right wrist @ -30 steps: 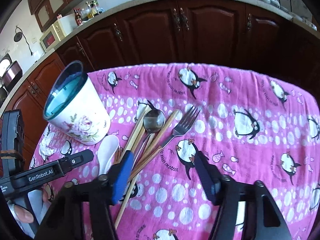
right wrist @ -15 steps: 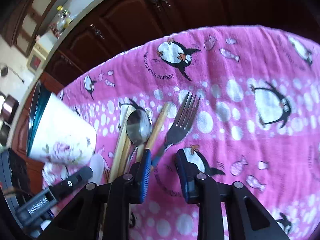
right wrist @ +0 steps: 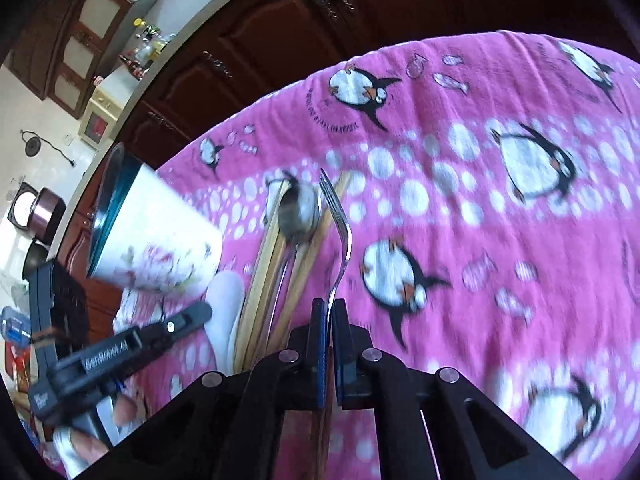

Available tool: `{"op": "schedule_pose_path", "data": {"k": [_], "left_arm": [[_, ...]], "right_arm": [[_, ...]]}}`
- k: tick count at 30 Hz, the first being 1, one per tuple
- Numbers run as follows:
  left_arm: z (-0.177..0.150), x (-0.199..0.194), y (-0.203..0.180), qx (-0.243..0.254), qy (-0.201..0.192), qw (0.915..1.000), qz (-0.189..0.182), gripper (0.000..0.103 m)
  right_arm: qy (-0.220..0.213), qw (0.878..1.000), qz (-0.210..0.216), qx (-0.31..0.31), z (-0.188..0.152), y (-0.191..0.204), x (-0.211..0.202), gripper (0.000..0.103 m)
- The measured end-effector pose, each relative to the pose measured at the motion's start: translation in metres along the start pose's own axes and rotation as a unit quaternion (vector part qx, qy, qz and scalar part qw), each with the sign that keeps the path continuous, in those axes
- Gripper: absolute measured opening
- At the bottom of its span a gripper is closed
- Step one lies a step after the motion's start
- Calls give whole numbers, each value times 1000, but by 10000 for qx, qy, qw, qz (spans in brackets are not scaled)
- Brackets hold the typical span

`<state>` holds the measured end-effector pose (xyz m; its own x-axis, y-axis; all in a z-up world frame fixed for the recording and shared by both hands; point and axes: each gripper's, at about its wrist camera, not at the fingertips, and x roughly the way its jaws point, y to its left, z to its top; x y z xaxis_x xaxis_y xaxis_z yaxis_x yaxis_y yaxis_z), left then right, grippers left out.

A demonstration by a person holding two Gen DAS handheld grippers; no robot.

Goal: Organize utensils
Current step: 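Grasp the white ceramic spoon with the left tool while the right tool grasps the silver fork, then lift the white spoon with the left tool while the right tool carries the fork over the cup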

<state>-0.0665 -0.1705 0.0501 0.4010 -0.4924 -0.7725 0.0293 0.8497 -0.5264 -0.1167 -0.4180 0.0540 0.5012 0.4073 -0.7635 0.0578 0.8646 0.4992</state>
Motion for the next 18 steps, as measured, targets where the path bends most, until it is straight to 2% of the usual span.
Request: {"op": "schedule_pose_path", "data": {"k": [5, 9, 11, 14, 16, 18], "left_arm": [[-8, -12, 5, 20, 86, 9999, -81, 3], [-14, -13, 3, -51, 116, 9999, -80, 6], [-17, -8, 4, -143, 168, 9997, -66, 25], [-17, -5, 3, -200, 147, 9997, -52, 35], [-14, -2, 0, -208, 124, 9997, -79, 42], [-11, 0, -1, -228, 82, 9996, -109, 47]], "right_arm": [[69, 9999, 136, 66, -27, -4, -21, 2], [182, 9998, 49, 100, -45, -8, -27, 2], [253, 9995, 45, 167, -49, -11, -25, 2], [325, 9994, -12, 152, -50, -15, -21, 4], [310, 9994, 58, 171, -48, -17, -20, 9], [314, 9993, 113, 172, -44, -18, -19, 20]]}}
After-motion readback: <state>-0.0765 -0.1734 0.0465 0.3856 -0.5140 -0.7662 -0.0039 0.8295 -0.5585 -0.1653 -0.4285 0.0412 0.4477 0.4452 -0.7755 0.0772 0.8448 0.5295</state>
